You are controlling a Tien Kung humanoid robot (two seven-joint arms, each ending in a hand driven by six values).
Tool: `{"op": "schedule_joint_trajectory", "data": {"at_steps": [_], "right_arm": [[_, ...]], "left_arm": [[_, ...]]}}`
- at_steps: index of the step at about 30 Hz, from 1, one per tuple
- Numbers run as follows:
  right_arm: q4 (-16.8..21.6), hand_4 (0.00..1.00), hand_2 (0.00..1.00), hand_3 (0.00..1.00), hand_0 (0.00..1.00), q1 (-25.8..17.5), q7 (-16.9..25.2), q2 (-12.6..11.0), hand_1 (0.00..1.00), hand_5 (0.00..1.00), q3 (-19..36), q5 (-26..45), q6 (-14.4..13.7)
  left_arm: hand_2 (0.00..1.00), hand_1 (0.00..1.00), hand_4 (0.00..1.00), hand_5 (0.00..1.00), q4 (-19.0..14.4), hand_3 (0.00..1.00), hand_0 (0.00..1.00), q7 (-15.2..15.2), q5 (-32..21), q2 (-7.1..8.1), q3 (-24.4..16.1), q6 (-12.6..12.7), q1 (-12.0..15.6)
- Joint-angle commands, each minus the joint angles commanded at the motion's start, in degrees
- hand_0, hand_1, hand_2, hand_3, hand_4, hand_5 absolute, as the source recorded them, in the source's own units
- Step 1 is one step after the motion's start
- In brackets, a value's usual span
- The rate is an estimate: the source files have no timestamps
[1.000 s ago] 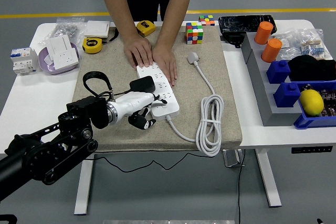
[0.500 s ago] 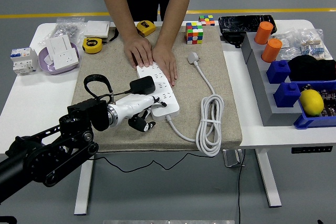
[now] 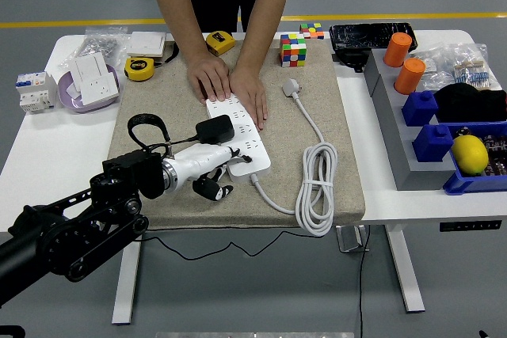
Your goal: Pick up the plug,place it near the board,insert it into the board,press the button
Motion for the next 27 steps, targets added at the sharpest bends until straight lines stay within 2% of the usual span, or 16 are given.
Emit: {"op": "schedule_joint_trajectory", "data": {"at_steps": [4,8,9,10,12,15,16,18,21,22,27], "right_arm": [[0.00,0.998,0.760,0.794,0.968,-0.01,0.01,0.06,0.826,0.979,0.09,-0.02,-0.01],[0.00,0.998,0.760,0.794,0.968,-0.03,0.07,0.12,0.826,0.979,0.01,0.20,0.01],[0.00,0.998,0.760,0.794,0.968,-0.06,0.06,0.12,0.826,0.979,0.07,0.19,0.01],[0.00,0.998,0.759,0.793,0.968,-0.08,0.03,0.13,0.826,0.980,0.15,0.16,0.01],[0.00,0.998,0.759,0.793,0.968,-0.10,0.03,0.15,0.826,0.980,0.18,0.15,0.02],[0.00,0.998,0.759,0.793,0.968,-0.02,0.03,0.14,0.826,0.980,0.12,0.20,0.05],[0.00,0.998,0.759,0.793,0.967,0.06,0.06,0.14,0.824,0.980,0.04,0.27,0.06],[0.00,0.998,0.759,0.793,0.967,0.16,0.13,0.17,0.824,0.980,-0.13,0.45,0.08],[0.00,0.998,0.759,0.793,0.967,0.26,0.08,0.17,0.824,0.980,-0.06,0.26,0.12],[0.00,0.998,0.758,0.794,0.967,0.26,0.09,0.17,0.826,0.980,-0.08,0.27,0.12],[0.00,0.998,0.758,0.794,0.967,0.17,-0.13,0.09,0.826,0.980,0.14,-0.17,0.16]], "left_arm": [[0.155,0.028,0.608,0.002,-1.42,0.842,0.147,0.02,0.36,0.18,-1.26,-0.12,0.32],[0.155,0.028,0.608,0.002,-4.64,0.842,0.147,-0.99,-1.48,0.78,-3.10,0.94,0.99],[0.155,0.028,0.608,0.002,-5.53,0.842,0.147,-1.59,-2.37,0.83,-3.65,1.53,1.20],[0.210,0.059,0.549,0.002,-6.39,0.851,0.169,-2.27,-3.34,0.80,-4.31,2.13,1.37],[0.210,0.059,0.549,0.002,-7.81,0.851,0.169,-3.48,-4.97,0.61,-5.54,3.17,1.60],[0.210,0.059,0.549,0.002,-9.35,0.851,0.169,-7.84,-9.58,-0.01,-8.11,7.19,1.44],[0.492,0.441,0.764,0.099,-9.01,0.832,0.290,-9.32,-11.58,-0.37,-9.01,8.48,1.12],[0.492,0.441,0.764,0.099,-7.76,0.832,0.290,-11.72,-16.21,-0.89,-10.17,10.27,0.49],[0.492,0.441,0.764,0.099,-3.62,0.832,0.290,-14.12,-22.96,-1.90,-10.22,10.14,-0.76],[0.846,0.874,0.998,0.203,-2.34,0.881,0.752,-14.51,-25.19,-2.19,-10.20,9.94,-0.97],[0.846,0.874,0.998,0.203,5.02,0.881,0.752,-15.42,-37.48,-3.62,-11.23,9.94,-2.77]]}}
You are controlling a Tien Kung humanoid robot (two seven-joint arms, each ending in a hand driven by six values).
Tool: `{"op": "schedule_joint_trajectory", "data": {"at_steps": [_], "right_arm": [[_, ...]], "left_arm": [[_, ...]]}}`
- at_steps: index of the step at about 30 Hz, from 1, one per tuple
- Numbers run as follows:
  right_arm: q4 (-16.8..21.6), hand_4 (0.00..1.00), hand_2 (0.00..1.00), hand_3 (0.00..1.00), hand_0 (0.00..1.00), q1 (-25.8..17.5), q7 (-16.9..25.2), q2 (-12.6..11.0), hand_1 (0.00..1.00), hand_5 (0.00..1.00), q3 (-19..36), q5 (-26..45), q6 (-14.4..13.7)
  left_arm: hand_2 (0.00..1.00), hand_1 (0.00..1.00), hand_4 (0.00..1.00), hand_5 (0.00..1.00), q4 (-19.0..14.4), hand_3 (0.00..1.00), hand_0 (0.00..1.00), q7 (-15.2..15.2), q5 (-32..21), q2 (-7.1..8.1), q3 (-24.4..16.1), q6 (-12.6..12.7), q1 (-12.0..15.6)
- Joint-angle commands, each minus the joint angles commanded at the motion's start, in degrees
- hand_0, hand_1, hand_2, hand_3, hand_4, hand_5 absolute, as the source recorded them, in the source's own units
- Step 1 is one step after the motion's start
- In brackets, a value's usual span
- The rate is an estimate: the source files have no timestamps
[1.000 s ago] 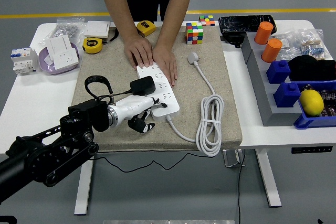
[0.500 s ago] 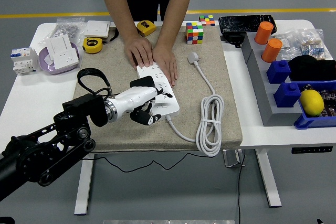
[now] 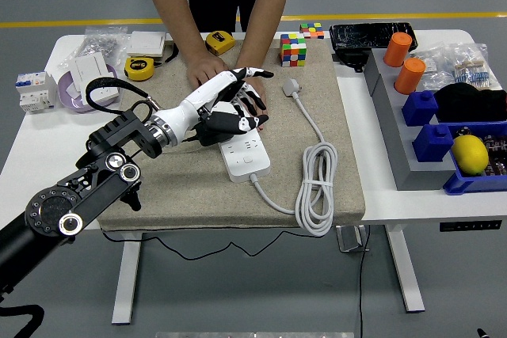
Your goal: Pick up the plug,place it near the board,insert it into the board,press the button
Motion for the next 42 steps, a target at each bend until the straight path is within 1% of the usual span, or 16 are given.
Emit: {"op": "schedule_joint_trajectory", "data": {"at_steps": [1,4,6,7,9,12,13,18,19,24,25,31,32,37,38,42], "right_arm": [[0.00,0.998,0.758,0.793,0.963,-0.03,0.01,-0.02,0.824,0.981,-0.08,0.01,0.02],[0.00,0.998,0.758,0.793,0.963,0.00,0.01,-0.07,0.824,0.981,-0.22,-0.08,0.04],[0.00,0.998,0.758,0.793,0.963,0.03,0.05,-0.11,0.824,0.981,-0.42,0.00,0.07],[0.00,0.998,0.758,0.793,0.963,0.05,0.08,-0.14,0.825,0.981,-0.49,-0.01,0.07],[0.00,0.998,0.758,0.793,0.963,0.03,0.06,-0.20,0.825,0.981,-0.54,-0.08,0.09],[0.00,0.998,0.758,0.793,0.963,-0.07,-0.06,-0.28,0.825,0.981,-0.40,-0.34,0.10],[0.00,0.998,0.757,0.793,0.962,-0.09,-0.07,-0.31,0.822,0.981,-0.41,-0.35,0.10],[0.00,0.998,0.757,0.793,0.962,-0.07,-0.08,-0.40,0.822,0.981,-0.41,-0.38,0.11],[0.00,0.998,0.757,0.793,0.961,-0.06,-0.06,-0.40,0.821,0.981,-0.42,-0.37,0.11],[0.00,0.998,0.757,0.793,0.961,-0.07,-0.01,-0.42,0.821,0.981,-0.45,-0.33,0.12],[0.00,0.998,0.757,0.793,0.960,-0.09,-0.02,-0.42,0.821,0.981,-0.44,-0.38,0.13],[0.00,0.998,0.757,0.793,0.960,-0.04,-0.01,-0.42,0.821,0.981,-0.40,-0.43,0.13],[0.00,0.998,0.757,0.793,0.960,0.00,-0.02,-0.44,0.820,0.981,-0.39,-0.47,0.14],[0.00,0.998,0.757,0.793,0.960,0.13,0.01,-0.46,0.820,0.981,-0.47,-0.43,0.14],[0.00,0.998,0.757,0.793,0.958,0.17,0.01,-0.48,0.820,0.981,-0.46,-0.48,0.14],[0.00,0.998,0.757,0.793,0.958,0.26,-0.02,-0.46,0.820,0.981,-0.40,-0.48,0.15]], "left_arm": [[0.897,0.933,0.998,0.168,1.64,0.886,0.846,-0.17,-2.23,-0.14,-0.11,0.30,-0.51],[0.897,0.933,0.998,0.168,6.31,0.886,0.846,-0.54,-9.30,-0.64,-0.25,0.95,-1.87],[0.897,0.933,0.998,0.168,9.24,0.886,0.846,-0.63,-10.98,-0.93,-0.19,1.20,-2.45],[0.891,0.941,0.998,0.184,11.21,0.858,0.866,-0.62,-9.30,-1.12,0.14,1.34,-2.86],[0.891,0.941,0.998,0.184,13.78,0.858,0.866,-0.63,-6.22,-1.26,0.92,1.72,-3.21],[0.891,0.941,0.998,0.184,16.42,0.858,0.866,-0.72,-0.74,-1.45,2.31,2.51,-3.50],[0.863,0.935,0.998,0.173,17.03,0.825,0.861,-0.75,1.45,-1.48,2.69,2.96,-3.53],[0.863,0.935,0.998,0.173,18.95,0.825,0.861,-0.89,12.23,-1.66,4.97,4.58,-3.62],[0.817,0.902,0.998,0.171,19.24,0.808,0.815,-1.06,14.16,-1.73,5.27,5.26,-3.65],[0.817,0.902,0.998,0.171,19.95,0.808,0.815,-2.14,25.46,-2.04,5.94,9.40,-3.66],[0.664,0.720,0.998,0.188,19.97,0.718,0.650,-2.28,27.01,-2.07,6.00,10.00,-3.69],[0.664,0.720,0.998,0.188,20.61,0.718,0.650,-2.76,31.51,-2.34,6.42,11.51,-4.07],[0.575,0.647,0.998,0.203,20.85,0.620,0.553,-2.80,31.96,-2.43,6.62,11.54,-4.15],[0.575,0.647,0.998,0.203,21.98,0.620,0.553,-2.76,32.88,-2.90,7.04,11.47,-4.49],[0.535,0.570,0.975,0.240,22.31,0.569,0.480,-2.69,33.34,-2.98,7.11,11.46,-4.60],[0.535,0.570,0.975,0.240,23.34,0.569,0.480,-2.38,34.98,-3.20,7.17,11.37,-4.82]]}}
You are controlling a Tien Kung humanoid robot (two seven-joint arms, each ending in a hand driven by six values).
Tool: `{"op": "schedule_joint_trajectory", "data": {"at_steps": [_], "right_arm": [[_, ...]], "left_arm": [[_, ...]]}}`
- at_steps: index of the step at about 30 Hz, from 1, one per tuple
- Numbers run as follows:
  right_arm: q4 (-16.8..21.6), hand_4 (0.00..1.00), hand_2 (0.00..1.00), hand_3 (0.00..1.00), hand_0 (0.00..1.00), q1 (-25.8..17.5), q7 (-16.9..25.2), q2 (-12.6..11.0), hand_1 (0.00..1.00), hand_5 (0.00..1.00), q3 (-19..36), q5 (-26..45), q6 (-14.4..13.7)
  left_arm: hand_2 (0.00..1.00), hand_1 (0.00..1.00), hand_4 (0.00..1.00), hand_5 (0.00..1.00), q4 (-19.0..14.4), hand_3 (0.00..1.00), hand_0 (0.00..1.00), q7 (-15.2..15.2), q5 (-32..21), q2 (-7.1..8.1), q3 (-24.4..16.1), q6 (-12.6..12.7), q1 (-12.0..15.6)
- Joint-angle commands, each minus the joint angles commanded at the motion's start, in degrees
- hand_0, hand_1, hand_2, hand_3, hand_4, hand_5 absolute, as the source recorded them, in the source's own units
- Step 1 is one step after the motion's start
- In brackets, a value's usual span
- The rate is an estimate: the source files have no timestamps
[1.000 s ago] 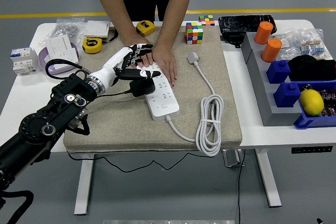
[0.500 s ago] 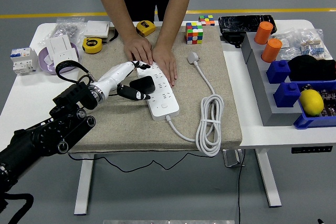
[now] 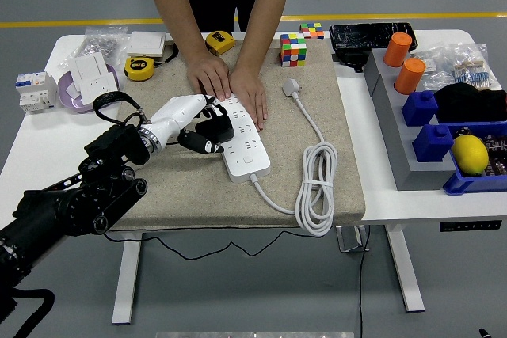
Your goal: Pick up the plug,place it near the board,insert it into the board,press the button
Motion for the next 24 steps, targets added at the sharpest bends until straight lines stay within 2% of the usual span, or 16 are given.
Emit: {"op": "schedule_joint_trajectory", "data": {"at_steps": [1,2,7,8,13,14,18,19,24], "right_arm": [[0.00,0.998,0.757,0.793,0.958,0.00,-0.02,0.00,0.820,0.981,0.05,-0.02,-0.01],[0.00,0.998,0.757,0.793,0.960,0.00,-0.03,0.00,0.820,0.981,0.11,-0.06,-0.02],[0.00,0.998,0.757,0.793,0.960,0.07,-0.01,-0.01,0.820,0.981,0.07,0.00,0.00],[0.00,0.998,0.756,0.793,0.959,0.09,0.02,-0.02,0.820,0.980,0.03,0.05,0.00],[0.00,0.998,0.756,0.793,0.959,0.11,0.05,-0.01,0.820,0.980,-0.03,0.11,-0.02],[0.00,0.998,0.756,0.793,0.959,0.09,0.02,-0.01,0.820,0.980,0.01,0.06,-0.02],[0.00,0.998,0.756,0.793,0.959,0.00,-0.03,0.00,0.820,0.980,0.12,-0.04,-0.02],[0.00,0.998,0.756,0.793,0.959,0.01,-0.02,0.00,0.820,0.980,0.13,-0.03,-0.04],[0.00,0.998,0.756,0.793,0.959,-0.02,0.00,0.01,0.819,0.982,0.12,-0.05,-0.03]], "left_arm": [[0.535,0.570,0.975,0.240,0.15,0.569,0.480,0.03,0.42,-0.02,-0.06,0.18,-0.02],[0.469,0.441,0.857,0.251,0.26,0.533,0.428,0.05,0.83,-0.03,-0.10,0.36,-0.04],[0.469,0.441,0.857,0.251,0.87,0.533,0.428,0.06,2.28,-0.18,-0.38,1.24,-0.19],[0.395,0.360,0.745,0.248,1.05,0.501,0.380,0.08,2.38,-0.21,-0.39,1.28,-0.20],[0.395,0.360,0.745,0.248,1.22,0.501,0.380,0.27,2.49,-0.21,-0.39,1.14,-0.11],[0.344,0.312,0.699,0.245,1.15,0.463,0.360,0.32,2.58,-0.21,-0.42,1.11,-0.10],[0.344,0.312,0.699,0.245,1.16,0.463,0.360,0.58,3.44,-0.28,-0.52,0.93,-0.14],[0.328,0.302,0.662,0.234,1.17,0.443,0.358,0.62,3.46,-0.28,-0.52,0.91,-0.12],[0.328,0.302,0.662,0.234,0.66,0.443,0.358,0.58,2.02,-0.14,-1.07,0.61,0.26]]}}
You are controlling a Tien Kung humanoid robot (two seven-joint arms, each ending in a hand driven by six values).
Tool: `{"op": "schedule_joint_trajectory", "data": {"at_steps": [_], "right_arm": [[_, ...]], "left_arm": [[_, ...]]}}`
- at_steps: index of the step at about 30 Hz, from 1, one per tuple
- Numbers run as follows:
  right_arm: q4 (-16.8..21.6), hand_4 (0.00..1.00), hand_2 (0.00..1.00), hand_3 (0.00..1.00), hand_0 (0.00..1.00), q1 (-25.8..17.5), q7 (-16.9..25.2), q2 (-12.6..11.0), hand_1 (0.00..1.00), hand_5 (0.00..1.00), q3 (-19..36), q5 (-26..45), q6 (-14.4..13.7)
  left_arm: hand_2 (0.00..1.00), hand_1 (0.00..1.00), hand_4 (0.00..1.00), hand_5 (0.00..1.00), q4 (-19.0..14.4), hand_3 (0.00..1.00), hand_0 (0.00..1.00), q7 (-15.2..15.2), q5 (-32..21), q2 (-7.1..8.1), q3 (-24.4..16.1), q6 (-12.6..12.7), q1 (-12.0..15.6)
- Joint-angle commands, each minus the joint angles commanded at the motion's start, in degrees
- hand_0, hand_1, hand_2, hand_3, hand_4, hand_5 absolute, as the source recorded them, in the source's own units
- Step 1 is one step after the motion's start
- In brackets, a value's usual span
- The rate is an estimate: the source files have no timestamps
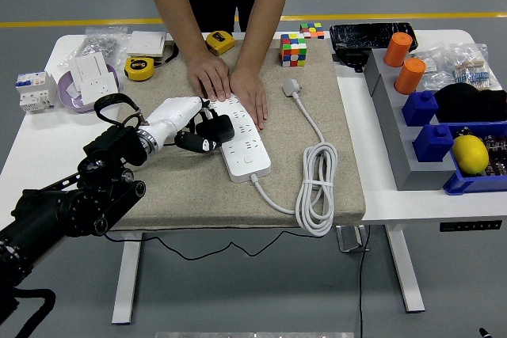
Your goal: Pick up the plug,place it near the board,insert it into the board,press the button
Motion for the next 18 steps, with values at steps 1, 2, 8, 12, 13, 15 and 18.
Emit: {"op": "schedule_joint_trajectory", "data": {"at_steps": [1,2,8,12,13,15,18], "right_arm": [[0.00,0.998,0.756,0.793,0.959,-0.03,-0.02,0.01,0.819,0.982,0.00,0.02,0.00],[0.00,0.998,0.756,0.792,0.958,-0.08,-0.03,0.00,0.820,0.982,0.01,0.00,0.01],[0.00,0.998,0.756,0.793,0.957,-0.14,-0.04,-0.02,0.820,0.983,-0.01,0.01,-0.01],[0.00,0.998,0.756,0.793,0.957,-0.18,0.03,0.04,0.820,0.983,-0.07,0.05,-0.02],[0.00,0.998,0.756,0.793,0.957,-0.21,0.01,0.06,0.820,0.983,-0.03,-0.02,-0.01],[0.00,0.998,0.756,0.792,0.957,-0.32,0.00,0.10,0.820,0.983,0.05,-0.05,0.00],[0.00,0.998,0.756,0.792,0.957,-0.46,-0.09,0.12,0.820,0.983,0.31,-0.26,-0.01]], "left_arm": [[0.328,0.302,0.662,0.234,-0.13,0.443,0.358,-0.03,-0.14,0.03,-0.14,0.00,0.07],[0.322,0.301,0.647,0.236,-0.21,0.431,0.360,-0.05,-0.17,0.06,-0.29,0.01,0.11],[0.319,0.300,0.641,0.242,-0.80,0.426,0.361,-0.12,-0.29,0.15,-1.46,0.14,0.83],[0.319,0.300,0.641,0.242,-1.63,0.426,0.361,-0.34,-2.46,0.13,-3.08,-0.03,1.93],[0.319,0.300,0.641,0.242,-1.79,0.426,0.361,-0.36,-2.87,0.09,-3.57,-0.10,2.19],[0.318,0.301,0.638,0.244,-2.34,0.422,0.362,-0.42,-3.70,0.13,-4.79,-0.18,2.84],[0.318,0.301,0.638,0.244,-3.12,0.422,0.362,-0.49,-4.26,0.37,-6.08,-0.20,3.61]]}}
